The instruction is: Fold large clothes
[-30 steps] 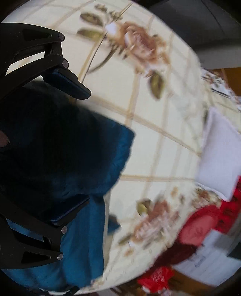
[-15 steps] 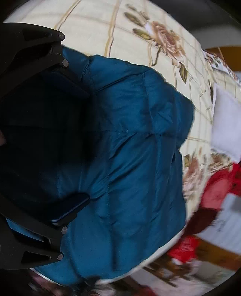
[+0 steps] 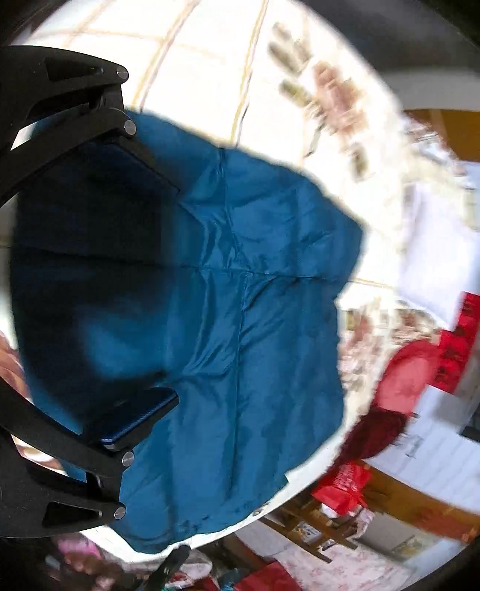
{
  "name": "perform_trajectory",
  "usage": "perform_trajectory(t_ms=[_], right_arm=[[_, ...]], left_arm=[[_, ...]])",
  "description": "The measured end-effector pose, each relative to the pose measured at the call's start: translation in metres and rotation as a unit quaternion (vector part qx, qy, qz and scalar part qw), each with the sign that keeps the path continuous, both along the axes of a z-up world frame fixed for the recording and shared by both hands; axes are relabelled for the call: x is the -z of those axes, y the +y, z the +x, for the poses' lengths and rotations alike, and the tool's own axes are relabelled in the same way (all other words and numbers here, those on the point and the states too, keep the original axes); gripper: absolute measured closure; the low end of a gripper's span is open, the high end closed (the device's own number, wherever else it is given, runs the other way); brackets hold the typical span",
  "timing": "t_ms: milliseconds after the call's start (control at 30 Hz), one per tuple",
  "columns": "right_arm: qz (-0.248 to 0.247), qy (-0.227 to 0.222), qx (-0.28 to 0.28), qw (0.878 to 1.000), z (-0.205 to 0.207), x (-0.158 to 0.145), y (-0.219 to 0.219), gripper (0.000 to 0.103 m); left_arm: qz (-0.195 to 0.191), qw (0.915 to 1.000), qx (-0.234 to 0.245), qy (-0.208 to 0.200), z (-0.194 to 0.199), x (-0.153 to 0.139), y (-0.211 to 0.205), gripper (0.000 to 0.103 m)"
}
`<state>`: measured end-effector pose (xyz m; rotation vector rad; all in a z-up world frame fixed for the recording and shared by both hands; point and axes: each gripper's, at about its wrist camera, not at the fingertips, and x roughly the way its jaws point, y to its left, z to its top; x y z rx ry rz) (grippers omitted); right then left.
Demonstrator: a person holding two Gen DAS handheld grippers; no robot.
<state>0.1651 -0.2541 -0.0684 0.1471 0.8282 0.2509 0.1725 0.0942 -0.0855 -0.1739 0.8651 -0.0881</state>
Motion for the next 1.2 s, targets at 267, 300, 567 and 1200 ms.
perform_trajectory(t_ms=[267,300,567,1200], right_arm=[[-0.048,-0.024,-0.024,0.998,-0.039,0.058,0.024,0.000],[-0.054,-0.042,-0.023,0.997,-0.044,0.061,0.025,0.000],[-0.064,-0.040,-0.033,0.997,-0.051,0.046,0.018,0.001],[0.002,0.090,0.010,0.996,0.090,0.058,-0.135,0.000]], left_arm=[[0.026,0.9995,0.019,0.006,-0.010,0.036,-0.018,0.000],[0.022,0.9995,0.020,0.007,-0.008,0.037,-0.017,0.000],[-0.004,0.9998,0.021,0.005,-0.016,0.023,0.001,0.000],[-0.075,0.9934,0.068,0.053,0.066,0.013,0.096,0.000]])
